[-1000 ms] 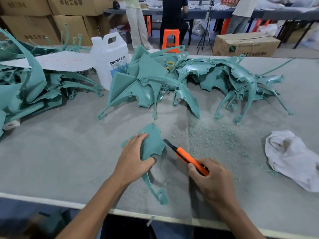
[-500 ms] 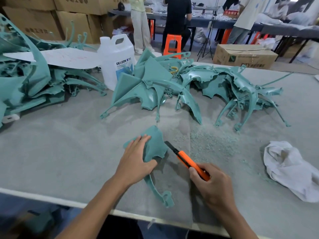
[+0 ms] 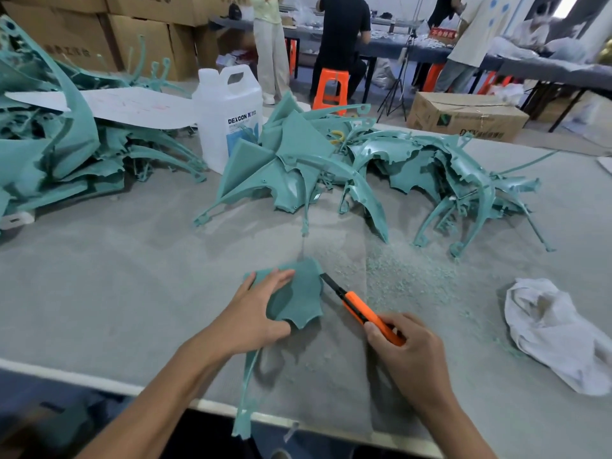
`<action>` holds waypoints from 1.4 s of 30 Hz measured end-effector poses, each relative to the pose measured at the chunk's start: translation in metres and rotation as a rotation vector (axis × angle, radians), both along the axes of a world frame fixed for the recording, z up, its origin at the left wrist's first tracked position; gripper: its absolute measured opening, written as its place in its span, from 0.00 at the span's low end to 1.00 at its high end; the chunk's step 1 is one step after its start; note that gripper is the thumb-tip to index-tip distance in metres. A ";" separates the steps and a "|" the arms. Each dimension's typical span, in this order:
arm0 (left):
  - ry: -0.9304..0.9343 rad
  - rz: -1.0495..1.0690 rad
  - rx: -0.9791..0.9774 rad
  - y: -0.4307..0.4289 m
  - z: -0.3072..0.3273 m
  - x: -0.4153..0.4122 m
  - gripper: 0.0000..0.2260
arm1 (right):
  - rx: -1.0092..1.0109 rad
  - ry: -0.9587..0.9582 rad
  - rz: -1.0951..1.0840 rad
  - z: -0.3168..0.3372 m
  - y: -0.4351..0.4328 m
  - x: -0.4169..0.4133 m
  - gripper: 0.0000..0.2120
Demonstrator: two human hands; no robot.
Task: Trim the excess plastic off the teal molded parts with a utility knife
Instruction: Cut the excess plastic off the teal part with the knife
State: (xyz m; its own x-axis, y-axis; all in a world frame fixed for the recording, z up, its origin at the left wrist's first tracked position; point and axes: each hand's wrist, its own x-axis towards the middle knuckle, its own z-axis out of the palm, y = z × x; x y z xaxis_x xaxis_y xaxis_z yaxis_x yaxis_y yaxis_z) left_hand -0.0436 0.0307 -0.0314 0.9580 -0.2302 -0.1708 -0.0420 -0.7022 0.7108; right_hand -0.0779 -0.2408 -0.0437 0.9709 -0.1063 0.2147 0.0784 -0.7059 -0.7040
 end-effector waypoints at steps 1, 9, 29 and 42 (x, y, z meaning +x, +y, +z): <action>-0.014 -0.006 -0.003 0.000 0.001 -0.001 0.41 | -0.002 0.001 0.025 -0.001 -0.001 -0.002 0.04; 0.065 -0.025 -0.001 0.005 0.005 -0.001 0.42 | -0.030 -0.046 -0.020 -0.003 0.001 0.002 0.09; -0.108 -0.002 -0.569 -0.020 0.046 -0.020 0.11 | 0.278 -0.059 0.008 -0.004 -0.008 -0.008 0.05; -0.006 -0.165 -0.489 -0.019 0.071 -0.023 0.09 | 0.253 -0.118 0.166 0.001 -0.009 -0.017 0.13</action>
